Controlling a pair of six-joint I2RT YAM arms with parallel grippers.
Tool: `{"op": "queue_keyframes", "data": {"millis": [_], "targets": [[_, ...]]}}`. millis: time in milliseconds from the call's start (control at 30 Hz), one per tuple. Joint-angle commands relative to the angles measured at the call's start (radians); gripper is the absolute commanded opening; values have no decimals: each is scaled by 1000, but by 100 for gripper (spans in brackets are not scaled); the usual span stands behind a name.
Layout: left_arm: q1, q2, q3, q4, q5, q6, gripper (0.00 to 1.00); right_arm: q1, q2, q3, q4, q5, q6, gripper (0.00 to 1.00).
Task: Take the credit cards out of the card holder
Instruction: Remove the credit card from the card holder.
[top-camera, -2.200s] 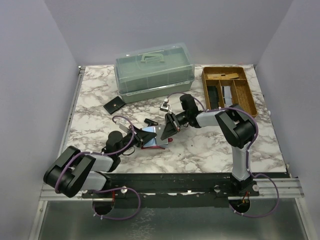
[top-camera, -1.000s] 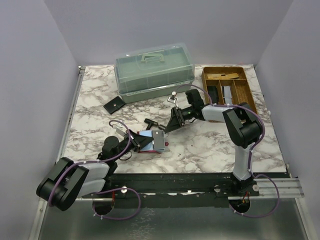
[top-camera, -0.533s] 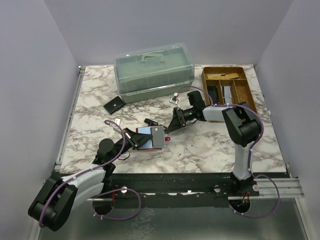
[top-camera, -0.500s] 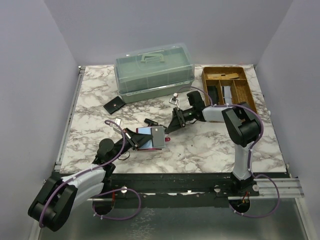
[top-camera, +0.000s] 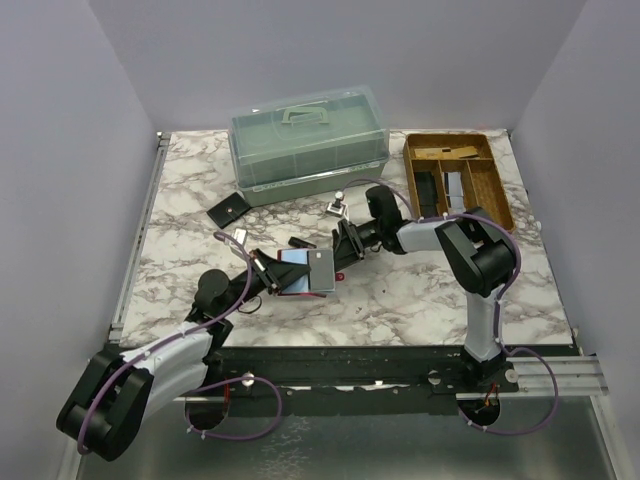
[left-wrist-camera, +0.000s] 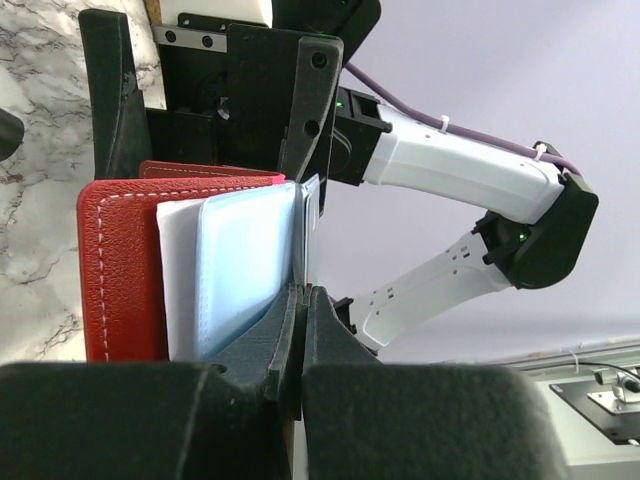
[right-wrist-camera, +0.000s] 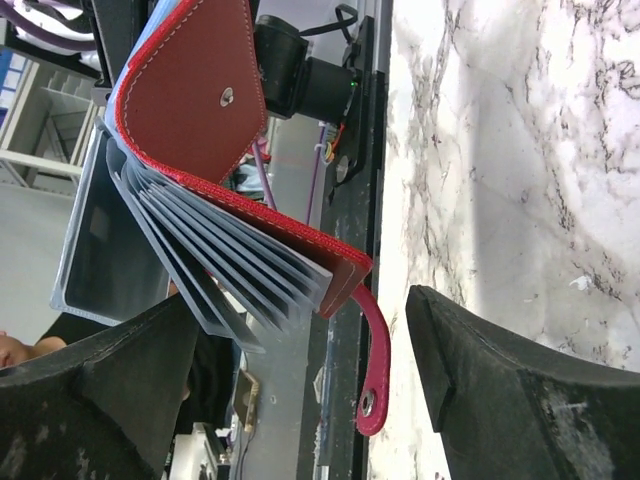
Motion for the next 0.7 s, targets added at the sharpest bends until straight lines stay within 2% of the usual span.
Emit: {"op": "queue_keyframes", "data": {"millis": [0, 33, 167, 333, 433, 500, 667], "targets": [[4, 8, 36, 51, 34, -18, 0, 3, -9, -42, 226, -55, 175, 85], [4, 12, 35, 51, 32, -17, 0, 5, -12, -49, 264, -58, 206, 84], [4, 30, 32, 58, 25, -13, 0, 9, -17, -61, 346, -72, 278, 66], [3, 40, 21, 75, 12, -10, 0, 9, -4, -76, 485, -94, 393, 29], [5, 40, 5, 89, 1, -14, 0, 8, 1, -77, 533, -104, 426, 11], [5, 34, -5, 94, -5, -16, 0, 7, -4, -78, 536, -111, 420, 6], [19, 4, -33, 93, -15, -24, 0, -5, -24, -83, 538, -117, 405, 4]]}}
